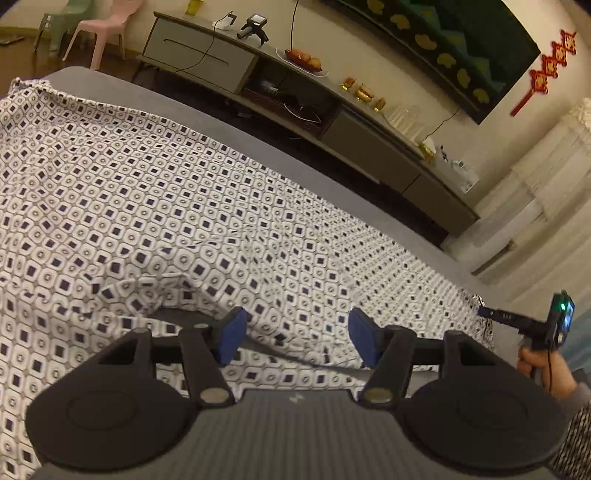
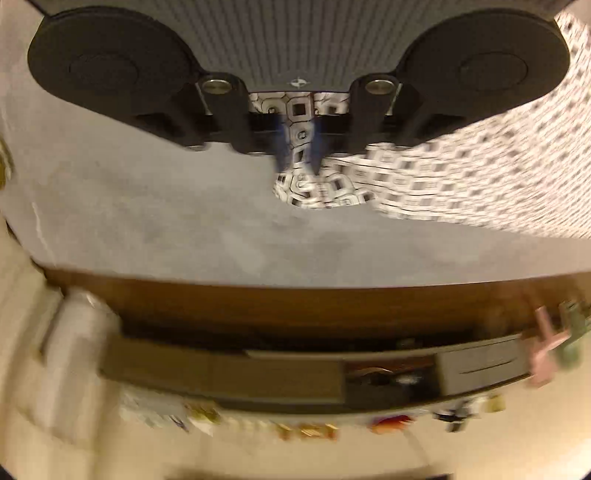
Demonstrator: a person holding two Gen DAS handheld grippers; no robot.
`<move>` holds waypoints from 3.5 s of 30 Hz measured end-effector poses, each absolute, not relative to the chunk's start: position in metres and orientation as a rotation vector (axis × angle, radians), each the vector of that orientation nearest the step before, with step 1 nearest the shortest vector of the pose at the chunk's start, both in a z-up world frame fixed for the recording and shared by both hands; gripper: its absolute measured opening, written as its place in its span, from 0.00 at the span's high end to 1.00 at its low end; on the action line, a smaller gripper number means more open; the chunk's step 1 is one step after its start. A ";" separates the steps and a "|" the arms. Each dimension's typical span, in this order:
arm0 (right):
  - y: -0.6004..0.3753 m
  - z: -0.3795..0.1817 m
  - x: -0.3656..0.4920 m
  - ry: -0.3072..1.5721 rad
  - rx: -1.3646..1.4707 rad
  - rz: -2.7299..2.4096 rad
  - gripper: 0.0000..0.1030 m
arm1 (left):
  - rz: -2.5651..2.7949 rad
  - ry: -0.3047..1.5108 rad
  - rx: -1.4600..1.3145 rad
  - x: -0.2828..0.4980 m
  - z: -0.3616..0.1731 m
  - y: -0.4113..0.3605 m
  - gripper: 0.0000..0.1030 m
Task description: Fold clothes
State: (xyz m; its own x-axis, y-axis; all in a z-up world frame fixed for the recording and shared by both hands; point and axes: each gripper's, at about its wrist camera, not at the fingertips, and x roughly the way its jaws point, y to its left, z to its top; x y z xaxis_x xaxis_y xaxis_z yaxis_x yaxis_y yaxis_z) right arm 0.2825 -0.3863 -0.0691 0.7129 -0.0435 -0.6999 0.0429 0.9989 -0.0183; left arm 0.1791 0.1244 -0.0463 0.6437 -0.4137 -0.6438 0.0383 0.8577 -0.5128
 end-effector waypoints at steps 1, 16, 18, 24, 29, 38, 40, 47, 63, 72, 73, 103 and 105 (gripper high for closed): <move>-0.374 -0.057 0.267 0.735 -0.019 -0.004 0.95 | -0.273 0.836 -0.504 0.180 -0.047 0.123 0.41; -0.335 -0.056 -0.008 0.733 -0.101 0.072 0.95 | -0.262 0.868 -0.681 0.188 -0.080 0.117 0.41; -0.335 -0.070 -0.005 0.772 -0.044 -0.003 0.95 | -0.260 0.876 -0.661 0.189 -0.083 0.118 0.41; -0.322 -0.084 0.004 0.814 0.015 -0.087 0.82 | -0.280 0.868 -0.614 0.189 -0.076 0.118 0.41; -0.309 -0.073 -0.002 0.790 -0.051 -0.077 0.46 | -0.283 0.874 -0.606 0.189 -0.077 0.116 0.41; -0.218 -0.068 -0.018 0.778 -0.311 0.212 0.26 | -0.303 0.889 -0.600 0.182 -0.074 0.108 0.40; -0.212 -0.079 -0.012 0.813 -0.367 0.205 0.41 | -0.312 0.895 -0.600 0.183 -0.074 0.105 0.39; -0.224 -0.043 -0.023 0.642 -0.293 0.114 0.97 | -0.314 0.932 -0.599 0.188 -0.080 0.090 0.37; -0.213 -0.060 -0.029 0.688 -0.347 0.221 0.57 | -0.398 0.973 -0.715 0.207 -0.095 0.057 0.36; -0.214 -0.074 -0.004 0.731 -0.413 0.130 0.93 | -0.416 0.989 -0.735 0.207 -0.105 0.040 0.35; -0.215 -0.069 -0.006 0.704 -0.409 0.112 0.96 | -0.419 0.985 -0.726 0.207 -0.105 0.038 0.35; -0.359 -0.069 -0.051 0.752 0.970 0.081 0.21 | -0.427 0.891 -0.636 0.084 -0.070 0.011 1.00; -0.351 -0.082 -0.045 0.791 1.070 0.121 0.21 | -0.435 0.875 -0.647 0.082 -0.068 0.014 1.00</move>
State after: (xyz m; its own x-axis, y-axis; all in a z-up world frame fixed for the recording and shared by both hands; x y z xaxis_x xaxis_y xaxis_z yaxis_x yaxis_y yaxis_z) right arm -0.0448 -0.3511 -0.0822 0.7247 0.4521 -0.5200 0.2757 0.5013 0.8202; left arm 0.0822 0.0139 -0.0678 0.5744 -0.5943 -0.5630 0.0900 0.7294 -0.6782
